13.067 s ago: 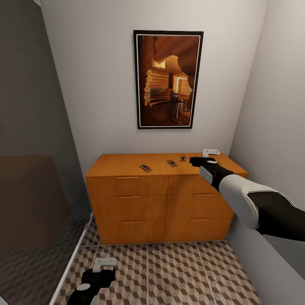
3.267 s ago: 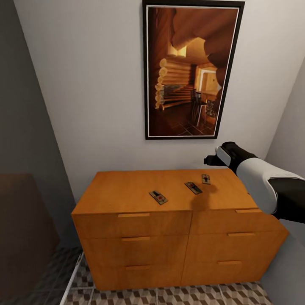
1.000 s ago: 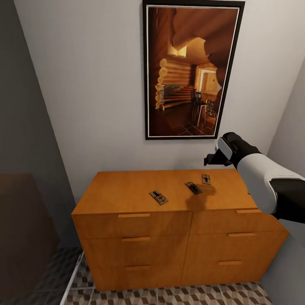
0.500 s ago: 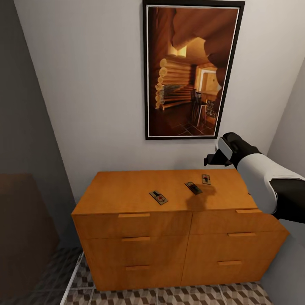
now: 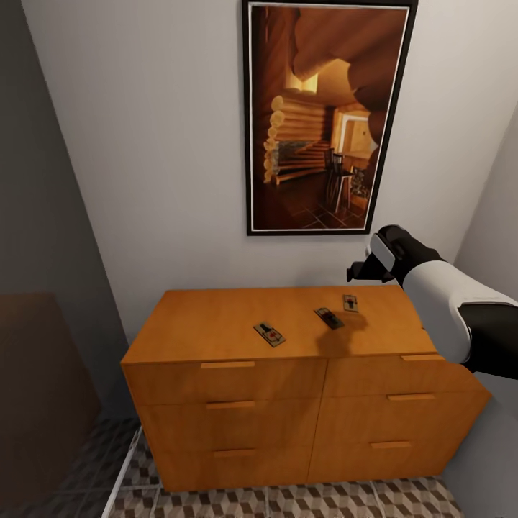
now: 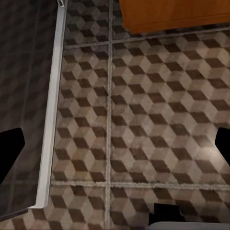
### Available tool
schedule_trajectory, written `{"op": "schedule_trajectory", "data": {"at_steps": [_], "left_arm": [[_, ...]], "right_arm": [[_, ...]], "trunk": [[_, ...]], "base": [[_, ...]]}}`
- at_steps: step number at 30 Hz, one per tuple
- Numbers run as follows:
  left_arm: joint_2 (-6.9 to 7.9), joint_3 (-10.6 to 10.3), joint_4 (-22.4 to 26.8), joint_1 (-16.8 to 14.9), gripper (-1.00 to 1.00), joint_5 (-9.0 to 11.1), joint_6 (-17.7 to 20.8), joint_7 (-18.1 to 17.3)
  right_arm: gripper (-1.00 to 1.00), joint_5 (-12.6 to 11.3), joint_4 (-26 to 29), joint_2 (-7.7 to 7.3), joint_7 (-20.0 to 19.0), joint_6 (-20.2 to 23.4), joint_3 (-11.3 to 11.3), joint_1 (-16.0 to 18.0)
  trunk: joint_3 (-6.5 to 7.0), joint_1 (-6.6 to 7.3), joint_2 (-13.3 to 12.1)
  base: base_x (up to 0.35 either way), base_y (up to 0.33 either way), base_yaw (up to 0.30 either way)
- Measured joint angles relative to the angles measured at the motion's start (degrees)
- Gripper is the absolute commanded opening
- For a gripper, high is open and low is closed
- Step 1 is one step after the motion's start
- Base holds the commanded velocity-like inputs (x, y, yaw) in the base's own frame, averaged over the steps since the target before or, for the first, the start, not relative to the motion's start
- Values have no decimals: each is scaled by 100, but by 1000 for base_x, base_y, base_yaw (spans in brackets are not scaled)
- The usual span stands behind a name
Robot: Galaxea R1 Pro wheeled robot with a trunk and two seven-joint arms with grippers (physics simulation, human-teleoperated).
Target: Take the four mousetraps from the cabinet in the bathroom and place them on the bathroom floor. Make sure all four end up on the same floor surface, and ensure that at least two of them are either under or directly next to the same bathroom sink.
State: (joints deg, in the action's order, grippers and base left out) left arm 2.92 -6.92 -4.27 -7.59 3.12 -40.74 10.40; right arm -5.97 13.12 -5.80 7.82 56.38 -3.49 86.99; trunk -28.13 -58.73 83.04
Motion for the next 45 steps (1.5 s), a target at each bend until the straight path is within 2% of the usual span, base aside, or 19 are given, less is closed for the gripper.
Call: {"op": "schedule_trajectory", "data": {"at_steps": [23,45], "left_arm": [[0,0,0,1,100,0,0,0],[0,-3,0,2,100,0,9,0]], "right_arm": [[100,8,0,-5,0,-2,-1,1],[100,18,0,-8,6,0,-1,0]], "trunk": [[-32,1,1],[-33,0,0]], "base": [[105,38,0],[9,2,0]]}}
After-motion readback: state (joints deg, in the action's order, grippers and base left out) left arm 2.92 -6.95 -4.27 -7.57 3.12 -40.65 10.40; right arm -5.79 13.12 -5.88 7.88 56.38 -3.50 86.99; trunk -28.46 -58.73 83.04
